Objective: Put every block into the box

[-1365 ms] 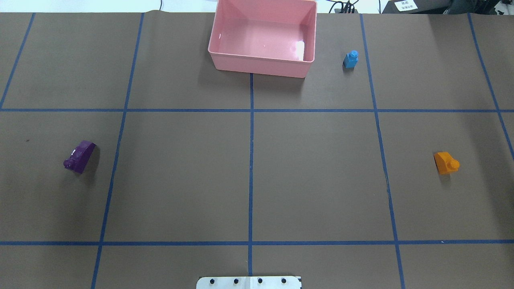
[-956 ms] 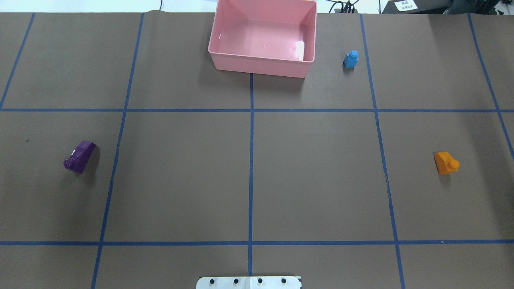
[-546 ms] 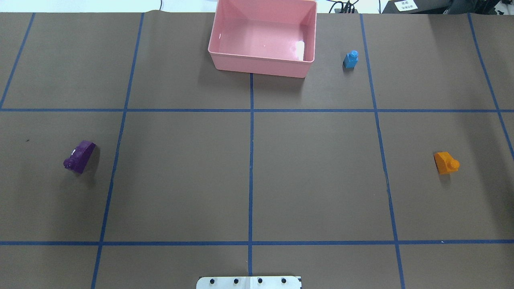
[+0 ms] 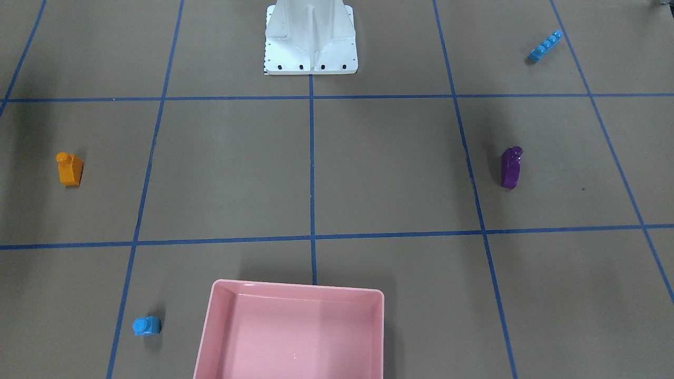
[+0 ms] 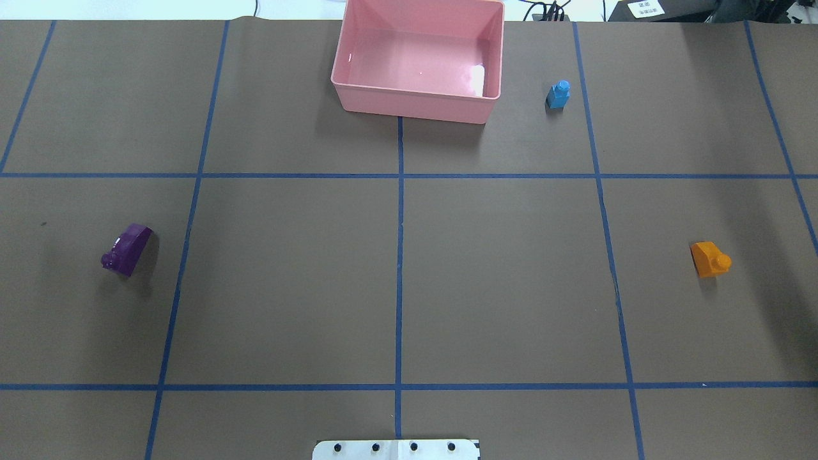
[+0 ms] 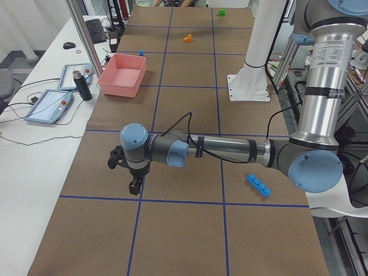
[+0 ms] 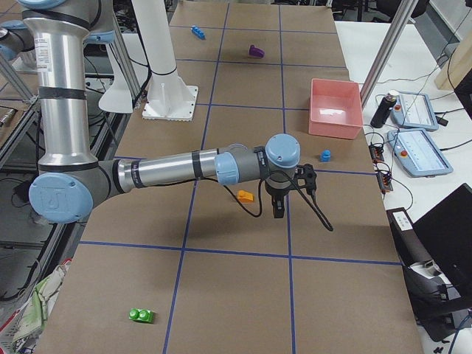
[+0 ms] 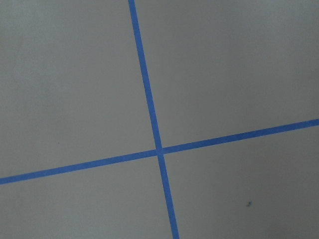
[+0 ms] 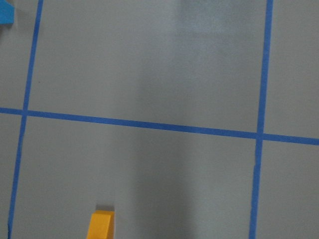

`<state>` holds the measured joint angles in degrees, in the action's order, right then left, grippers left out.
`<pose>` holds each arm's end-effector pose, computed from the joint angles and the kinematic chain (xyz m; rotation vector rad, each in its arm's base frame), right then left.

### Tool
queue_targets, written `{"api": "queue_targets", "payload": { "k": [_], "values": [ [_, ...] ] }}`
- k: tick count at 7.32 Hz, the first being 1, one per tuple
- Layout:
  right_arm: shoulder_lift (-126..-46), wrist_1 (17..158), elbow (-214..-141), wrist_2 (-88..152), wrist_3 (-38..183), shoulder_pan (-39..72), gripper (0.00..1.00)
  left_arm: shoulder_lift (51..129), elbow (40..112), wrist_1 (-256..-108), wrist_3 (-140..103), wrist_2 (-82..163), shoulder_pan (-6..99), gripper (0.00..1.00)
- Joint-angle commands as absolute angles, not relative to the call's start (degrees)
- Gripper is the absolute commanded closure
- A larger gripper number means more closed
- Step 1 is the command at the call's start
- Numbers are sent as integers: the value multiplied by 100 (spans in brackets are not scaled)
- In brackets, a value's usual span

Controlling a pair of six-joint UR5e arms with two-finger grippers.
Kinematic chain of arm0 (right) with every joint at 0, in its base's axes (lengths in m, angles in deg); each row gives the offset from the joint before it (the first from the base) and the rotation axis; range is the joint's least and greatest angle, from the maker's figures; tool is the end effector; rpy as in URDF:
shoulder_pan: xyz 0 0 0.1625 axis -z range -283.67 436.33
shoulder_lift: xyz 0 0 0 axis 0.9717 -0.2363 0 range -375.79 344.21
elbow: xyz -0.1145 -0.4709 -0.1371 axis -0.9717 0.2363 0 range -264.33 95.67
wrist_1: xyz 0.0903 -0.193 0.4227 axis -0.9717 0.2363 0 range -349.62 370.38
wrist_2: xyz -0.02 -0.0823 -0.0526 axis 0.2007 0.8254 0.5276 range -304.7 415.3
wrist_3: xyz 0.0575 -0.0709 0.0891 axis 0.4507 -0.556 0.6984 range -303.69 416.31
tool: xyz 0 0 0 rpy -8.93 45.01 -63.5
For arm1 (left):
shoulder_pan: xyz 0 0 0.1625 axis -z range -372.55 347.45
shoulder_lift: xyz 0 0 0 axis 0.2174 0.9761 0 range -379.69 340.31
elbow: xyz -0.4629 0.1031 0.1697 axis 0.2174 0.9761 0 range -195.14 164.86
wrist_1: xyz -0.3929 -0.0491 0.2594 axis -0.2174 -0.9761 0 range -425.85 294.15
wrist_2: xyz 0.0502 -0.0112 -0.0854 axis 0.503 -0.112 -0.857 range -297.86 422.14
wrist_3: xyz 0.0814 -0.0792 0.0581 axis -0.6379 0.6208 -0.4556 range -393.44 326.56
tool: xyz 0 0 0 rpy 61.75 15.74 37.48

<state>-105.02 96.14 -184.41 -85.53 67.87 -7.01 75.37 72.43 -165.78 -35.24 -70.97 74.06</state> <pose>-0.0318 -0.5703 0.6324 0.1032 -0.9092 -0.0374 -0.0097 -0.6174 0.7127 0.1986 0.7528 0.1683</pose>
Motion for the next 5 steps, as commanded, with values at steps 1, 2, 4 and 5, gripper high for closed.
{"api": "queue_targets", "payload": {
  "k": [1,2,4,5],
  "values": [
    [-10588,8199,-18331,-8071,8524,219,0,7453,7178,-16965,-3240,-7102,7402,0],
    [-10614,7775,-18330,-7736,9271,668,0,7453,7187,-16965,-3248,-7110,7402,0],
    [-10746,7454,-18304,-7479,9647,1468,0,7506,7196,-16965,-3187,-7110,7402,0],
    [-10842,7463,-18295,-7443,9647,1629,0,7532,7204,-16956,-3169,-7119,7402,0]
  ]
}}
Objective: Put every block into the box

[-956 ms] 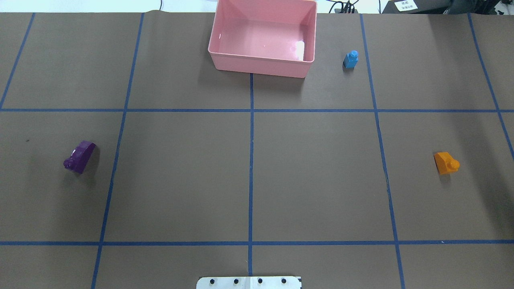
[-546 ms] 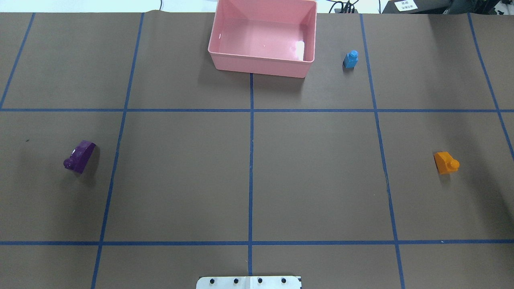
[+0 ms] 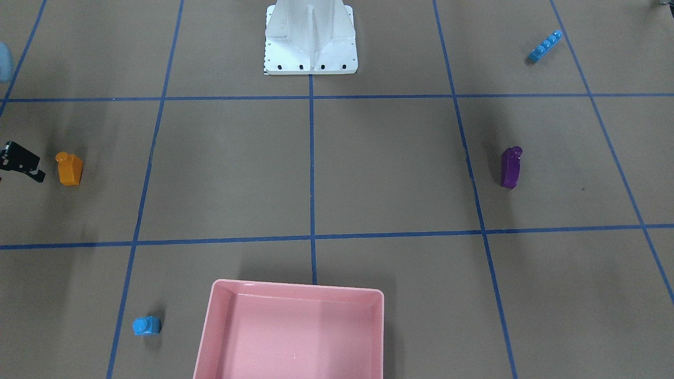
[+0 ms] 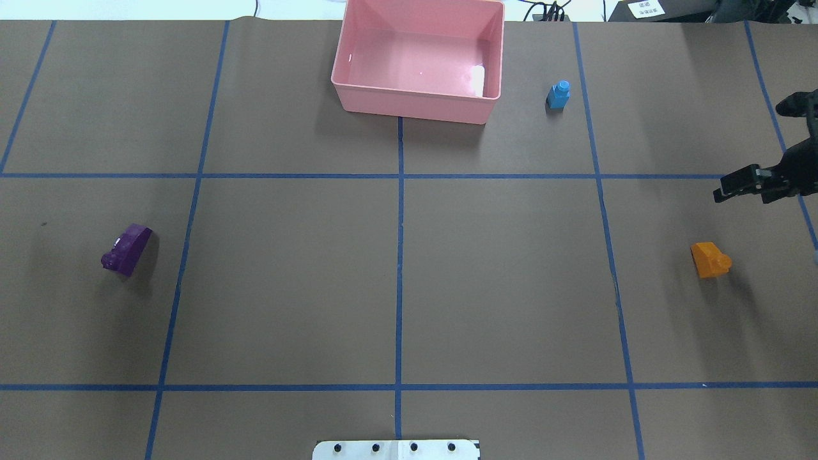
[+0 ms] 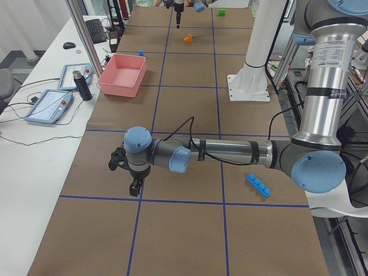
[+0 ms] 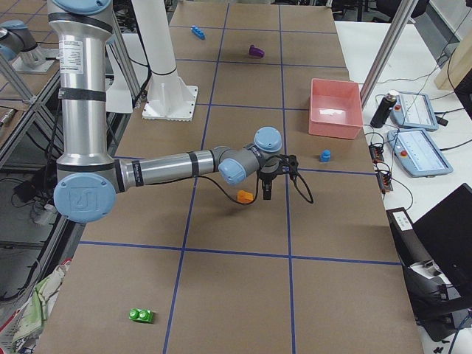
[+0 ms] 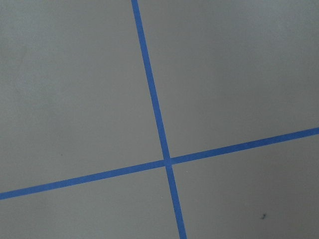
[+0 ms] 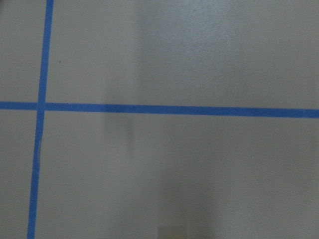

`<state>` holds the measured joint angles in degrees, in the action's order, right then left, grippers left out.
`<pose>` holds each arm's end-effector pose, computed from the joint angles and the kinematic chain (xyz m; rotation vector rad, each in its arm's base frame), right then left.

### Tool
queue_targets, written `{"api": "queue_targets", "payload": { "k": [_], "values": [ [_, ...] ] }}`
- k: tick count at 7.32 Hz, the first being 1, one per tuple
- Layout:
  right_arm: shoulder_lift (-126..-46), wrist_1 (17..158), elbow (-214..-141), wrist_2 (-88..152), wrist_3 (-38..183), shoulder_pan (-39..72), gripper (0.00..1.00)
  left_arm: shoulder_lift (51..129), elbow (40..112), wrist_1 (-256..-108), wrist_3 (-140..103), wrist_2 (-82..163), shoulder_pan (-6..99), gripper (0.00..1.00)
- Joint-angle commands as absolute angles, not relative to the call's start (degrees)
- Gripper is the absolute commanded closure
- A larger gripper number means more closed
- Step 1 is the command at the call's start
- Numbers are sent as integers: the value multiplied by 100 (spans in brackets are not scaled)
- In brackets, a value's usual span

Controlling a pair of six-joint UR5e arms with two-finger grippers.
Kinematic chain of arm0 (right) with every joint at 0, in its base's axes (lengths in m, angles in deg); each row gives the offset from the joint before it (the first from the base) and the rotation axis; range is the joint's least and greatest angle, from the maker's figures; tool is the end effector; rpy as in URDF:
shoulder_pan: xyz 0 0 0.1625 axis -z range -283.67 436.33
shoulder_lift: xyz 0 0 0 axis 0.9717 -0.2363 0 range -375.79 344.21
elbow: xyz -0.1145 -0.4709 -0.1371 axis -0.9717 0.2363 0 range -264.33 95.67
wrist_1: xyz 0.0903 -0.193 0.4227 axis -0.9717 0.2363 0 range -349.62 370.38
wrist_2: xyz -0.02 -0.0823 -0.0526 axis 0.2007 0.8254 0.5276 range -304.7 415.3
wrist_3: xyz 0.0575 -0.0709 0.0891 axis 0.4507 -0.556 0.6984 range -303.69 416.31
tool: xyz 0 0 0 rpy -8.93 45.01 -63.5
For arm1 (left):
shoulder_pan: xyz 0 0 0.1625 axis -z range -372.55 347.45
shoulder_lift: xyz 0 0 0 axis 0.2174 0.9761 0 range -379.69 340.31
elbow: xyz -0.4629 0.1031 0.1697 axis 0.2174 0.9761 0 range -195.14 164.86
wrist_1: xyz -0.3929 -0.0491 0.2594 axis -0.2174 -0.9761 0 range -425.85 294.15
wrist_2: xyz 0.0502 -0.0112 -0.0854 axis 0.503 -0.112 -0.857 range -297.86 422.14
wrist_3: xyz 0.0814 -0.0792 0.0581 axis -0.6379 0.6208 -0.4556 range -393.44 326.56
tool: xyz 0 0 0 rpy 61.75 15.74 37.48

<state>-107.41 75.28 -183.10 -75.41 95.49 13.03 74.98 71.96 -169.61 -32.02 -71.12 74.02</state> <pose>-0.2123 -0.5339 0.6380 0.0762 -0.8716 0.0038 -0.0091 -0.6176 0.7134 0.2262 0.7608 0.1354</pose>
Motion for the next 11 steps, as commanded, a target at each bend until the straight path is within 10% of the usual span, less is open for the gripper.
{"api": "queue_targets", "payload": {
  "k": [1,5,6,7,8,11],
  "values": [
    [-10921,7463,-18269,-7434,9647,1778,0,7567,7196,-16956,-3116,-7119,7402,0],
    [-10914,7507,-17909,-7434,9639,2245,1,7638,7152,-16938,-3116,-7495,7402,0],
    [-10913,7498,-17891,-7451,9630,2245,22,7638,7160,-16939,-3107,-7532,7402,0],
    [-10913,7498,-17899,-7452,9621,2245,77,7629,7160,-16939,-3116,-7532,7402,0],
    [-10913,7516,-17917,-7504,9604,2245,100,7638,7178,-16939,-3098,-7532,7402,0],
    [-10966,7829,-18249,-7670,9603,1739,100,7682,7431,-16956,-2416,-7532,7158,0]
  ]
}}
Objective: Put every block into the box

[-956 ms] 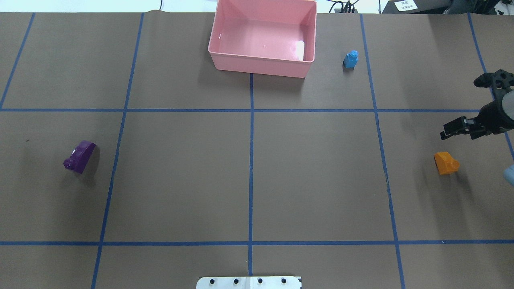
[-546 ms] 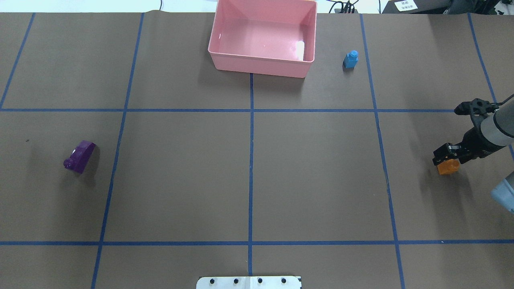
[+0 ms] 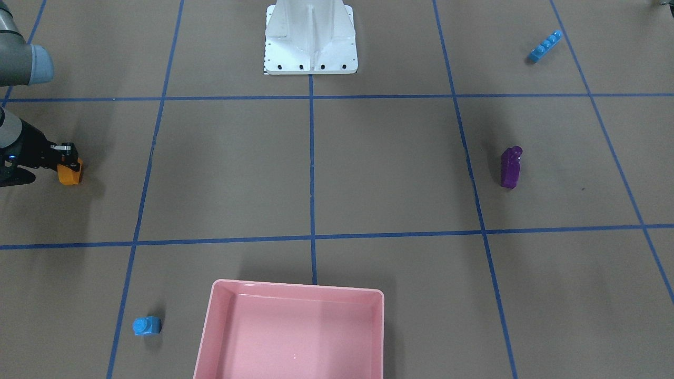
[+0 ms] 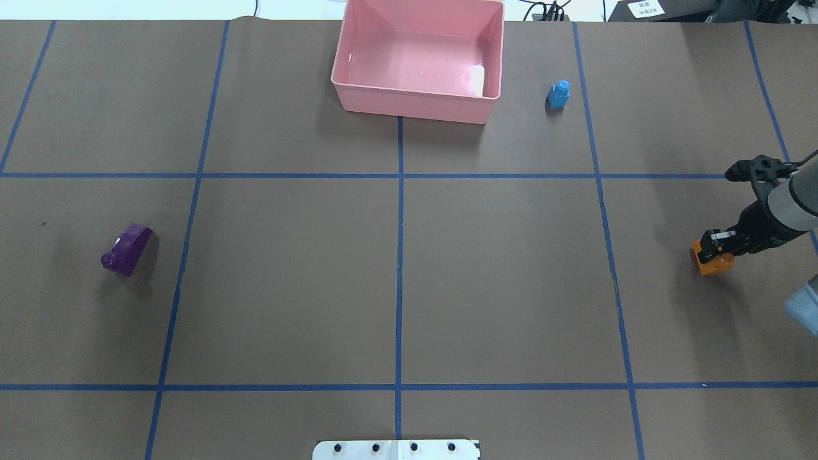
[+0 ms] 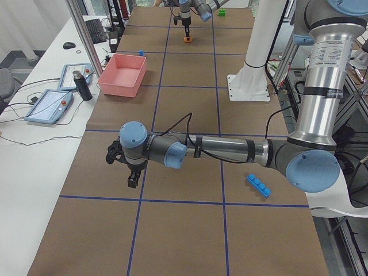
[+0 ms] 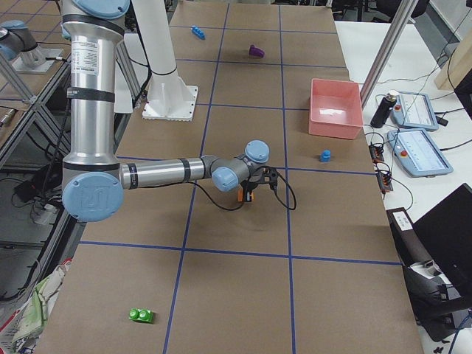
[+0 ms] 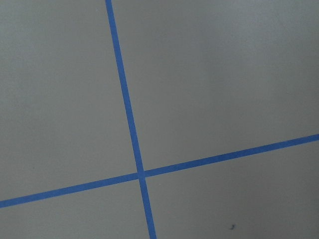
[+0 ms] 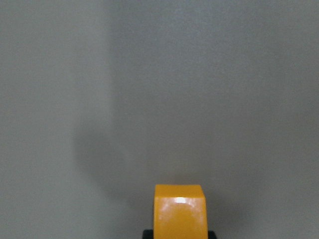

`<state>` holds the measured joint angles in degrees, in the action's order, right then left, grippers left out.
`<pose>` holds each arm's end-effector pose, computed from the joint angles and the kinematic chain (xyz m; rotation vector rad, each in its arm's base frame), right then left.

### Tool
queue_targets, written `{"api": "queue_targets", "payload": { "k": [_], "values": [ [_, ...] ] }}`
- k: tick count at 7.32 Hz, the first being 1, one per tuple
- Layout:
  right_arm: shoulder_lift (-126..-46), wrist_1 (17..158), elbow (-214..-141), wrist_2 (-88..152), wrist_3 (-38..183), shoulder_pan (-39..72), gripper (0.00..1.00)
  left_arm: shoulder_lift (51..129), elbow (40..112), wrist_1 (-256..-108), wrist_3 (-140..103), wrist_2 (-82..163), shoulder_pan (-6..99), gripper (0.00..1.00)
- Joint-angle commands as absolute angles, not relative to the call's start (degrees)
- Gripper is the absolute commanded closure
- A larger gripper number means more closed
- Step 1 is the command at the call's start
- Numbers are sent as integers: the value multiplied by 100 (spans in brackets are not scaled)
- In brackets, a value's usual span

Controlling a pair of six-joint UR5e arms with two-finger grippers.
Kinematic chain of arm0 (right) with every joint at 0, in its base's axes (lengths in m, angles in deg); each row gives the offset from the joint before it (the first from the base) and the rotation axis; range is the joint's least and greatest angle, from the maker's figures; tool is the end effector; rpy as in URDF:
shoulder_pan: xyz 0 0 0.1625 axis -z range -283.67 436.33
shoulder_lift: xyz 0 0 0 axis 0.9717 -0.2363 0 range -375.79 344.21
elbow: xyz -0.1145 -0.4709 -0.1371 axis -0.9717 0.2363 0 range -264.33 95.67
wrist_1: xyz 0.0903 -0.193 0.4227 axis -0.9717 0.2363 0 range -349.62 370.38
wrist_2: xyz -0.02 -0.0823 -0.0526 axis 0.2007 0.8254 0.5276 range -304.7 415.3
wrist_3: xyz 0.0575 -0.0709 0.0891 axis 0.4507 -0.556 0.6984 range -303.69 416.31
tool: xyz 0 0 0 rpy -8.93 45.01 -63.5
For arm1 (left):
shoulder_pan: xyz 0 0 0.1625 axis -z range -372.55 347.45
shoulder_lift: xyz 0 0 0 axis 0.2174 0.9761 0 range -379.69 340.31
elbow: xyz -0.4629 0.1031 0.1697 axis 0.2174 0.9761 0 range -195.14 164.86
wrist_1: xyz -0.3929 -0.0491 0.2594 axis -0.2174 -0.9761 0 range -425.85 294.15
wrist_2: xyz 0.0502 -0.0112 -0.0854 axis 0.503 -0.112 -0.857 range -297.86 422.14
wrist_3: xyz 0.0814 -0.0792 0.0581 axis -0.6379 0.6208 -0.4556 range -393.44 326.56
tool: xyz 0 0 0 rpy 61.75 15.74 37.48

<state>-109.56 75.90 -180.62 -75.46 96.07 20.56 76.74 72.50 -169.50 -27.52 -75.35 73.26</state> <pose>-0.2698 -0.4857 0.6859 -0.0595 -0.8281 -0.0767 0.0068 -0.6319 0.6826 0.2177 0.8442 0.0998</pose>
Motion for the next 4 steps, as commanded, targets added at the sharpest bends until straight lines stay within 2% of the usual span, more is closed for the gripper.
{"api": "queue_targets", "payload": {
  "k": [1,2,4],
  "values": [
    [-10836,8676,-18729,-7863,9603,1501,100,7656,7850,-16947,-1804,-7532,6886,0],
    [-10330,9642,-19100,-7873,9595,1142,100,7612,8264,-16939,-1267,-7489,6509,0],
    [-9493,10877,-19497,-7900,9595,954,100,7550,8635,-17174,-474,-7166,5753,0]
  ]
}}
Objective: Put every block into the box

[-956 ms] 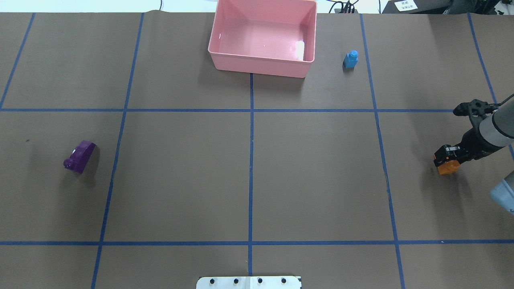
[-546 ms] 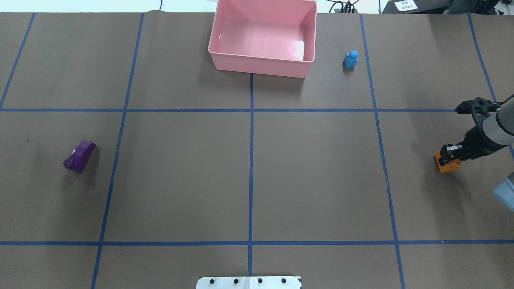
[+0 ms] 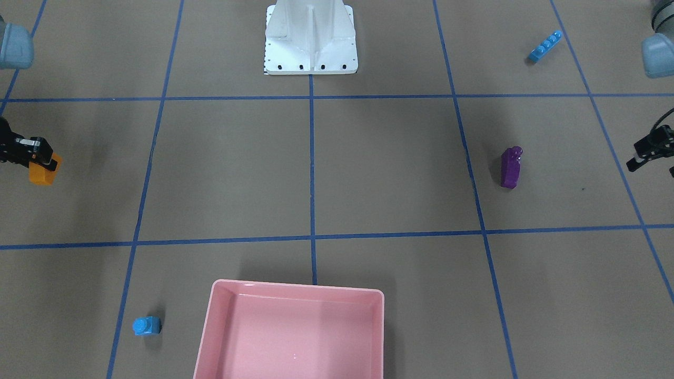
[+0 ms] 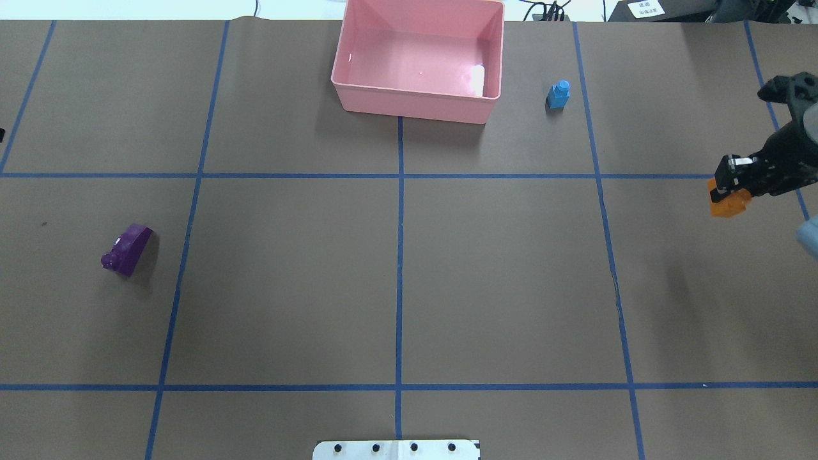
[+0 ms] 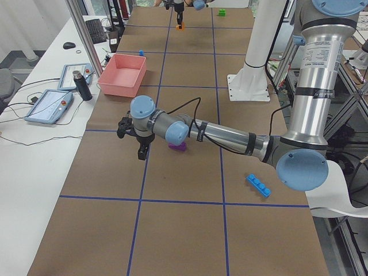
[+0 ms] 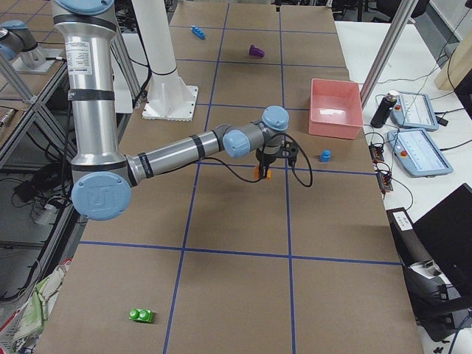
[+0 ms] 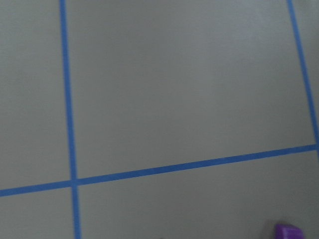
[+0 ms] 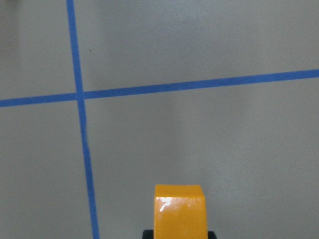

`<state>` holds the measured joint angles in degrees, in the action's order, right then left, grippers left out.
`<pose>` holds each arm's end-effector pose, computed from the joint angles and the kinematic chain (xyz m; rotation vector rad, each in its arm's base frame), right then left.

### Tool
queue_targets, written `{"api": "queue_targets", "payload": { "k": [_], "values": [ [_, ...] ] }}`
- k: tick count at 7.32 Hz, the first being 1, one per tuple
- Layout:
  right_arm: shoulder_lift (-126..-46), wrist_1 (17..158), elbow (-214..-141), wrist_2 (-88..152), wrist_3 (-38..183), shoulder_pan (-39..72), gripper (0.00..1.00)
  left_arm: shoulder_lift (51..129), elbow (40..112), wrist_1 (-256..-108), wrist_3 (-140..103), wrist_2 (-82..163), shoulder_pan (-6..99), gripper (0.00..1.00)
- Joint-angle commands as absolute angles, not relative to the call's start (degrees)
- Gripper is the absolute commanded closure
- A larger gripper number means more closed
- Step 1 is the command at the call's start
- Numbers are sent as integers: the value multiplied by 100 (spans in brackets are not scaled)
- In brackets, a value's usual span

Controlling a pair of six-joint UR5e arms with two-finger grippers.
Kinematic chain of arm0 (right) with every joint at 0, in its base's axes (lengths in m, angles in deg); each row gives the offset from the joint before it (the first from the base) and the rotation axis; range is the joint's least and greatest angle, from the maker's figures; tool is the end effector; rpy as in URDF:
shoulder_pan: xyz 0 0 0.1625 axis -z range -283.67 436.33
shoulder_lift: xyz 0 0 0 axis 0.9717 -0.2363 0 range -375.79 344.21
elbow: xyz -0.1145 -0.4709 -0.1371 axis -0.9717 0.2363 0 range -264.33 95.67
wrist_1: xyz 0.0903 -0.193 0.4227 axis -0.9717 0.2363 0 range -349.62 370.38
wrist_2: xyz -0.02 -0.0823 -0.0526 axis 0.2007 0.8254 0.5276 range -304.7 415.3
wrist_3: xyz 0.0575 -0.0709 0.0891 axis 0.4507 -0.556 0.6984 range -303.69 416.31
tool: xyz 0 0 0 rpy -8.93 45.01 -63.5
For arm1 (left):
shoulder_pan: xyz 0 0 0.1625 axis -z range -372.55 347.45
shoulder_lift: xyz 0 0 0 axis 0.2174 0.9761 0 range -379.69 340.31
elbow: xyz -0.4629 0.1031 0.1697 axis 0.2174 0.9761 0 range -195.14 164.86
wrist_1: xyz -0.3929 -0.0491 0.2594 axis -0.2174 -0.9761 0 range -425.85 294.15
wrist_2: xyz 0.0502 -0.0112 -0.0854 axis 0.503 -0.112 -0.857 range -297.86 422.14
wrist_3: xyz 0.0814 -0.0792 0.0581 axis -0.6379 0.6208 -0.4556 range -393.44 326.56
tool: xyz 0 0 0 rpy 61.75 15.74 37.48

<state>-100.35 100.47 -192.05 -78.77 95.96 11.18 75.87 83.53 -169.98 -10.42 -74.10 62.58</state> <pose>-0.2087 -0.5569 0.5305 -0.0811 -0.8450 0.0878 0.1189 -0.6086 0.5825 0.1855 0.8976 0.0674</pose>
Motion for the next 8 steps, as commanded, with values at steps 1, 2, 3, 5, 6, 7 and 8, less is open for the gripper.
{"api": "queue_targets", "payload": {
  "k": [1,2,3,5,6,7,8],
  "values": [
    [-9133,11125,-19507,-7926,9629,866,100,7306,8628,-17968,226,-6885,5323,0],
    [-8738,11293,-19464,-7917,9647,831,100,7191,8637,-18533,850,-6386,4884,0],
    [-8246,11478,-19290,-7909,9656,839,100,7181,8628,-18599,1074,-6198,4479,0],
    [-7393,11603,-18755,-7856,9656,883,100,7190,8593,-18600,1085,-5960,4055,0],
    [-6736,11585,-18134,-7856,9656,892,100,7190,8576,-18591,1085,-5820,3914,0],
    [-6112,11568,-17484,-7847,9656,935,100,7207,8541,-18574,1085,-5723,3747,0],
    [-5706,11567,-17042,-7847,9665,953,100,7207,8514,-18565,1085,-5652,3641,0]
  ]
}}
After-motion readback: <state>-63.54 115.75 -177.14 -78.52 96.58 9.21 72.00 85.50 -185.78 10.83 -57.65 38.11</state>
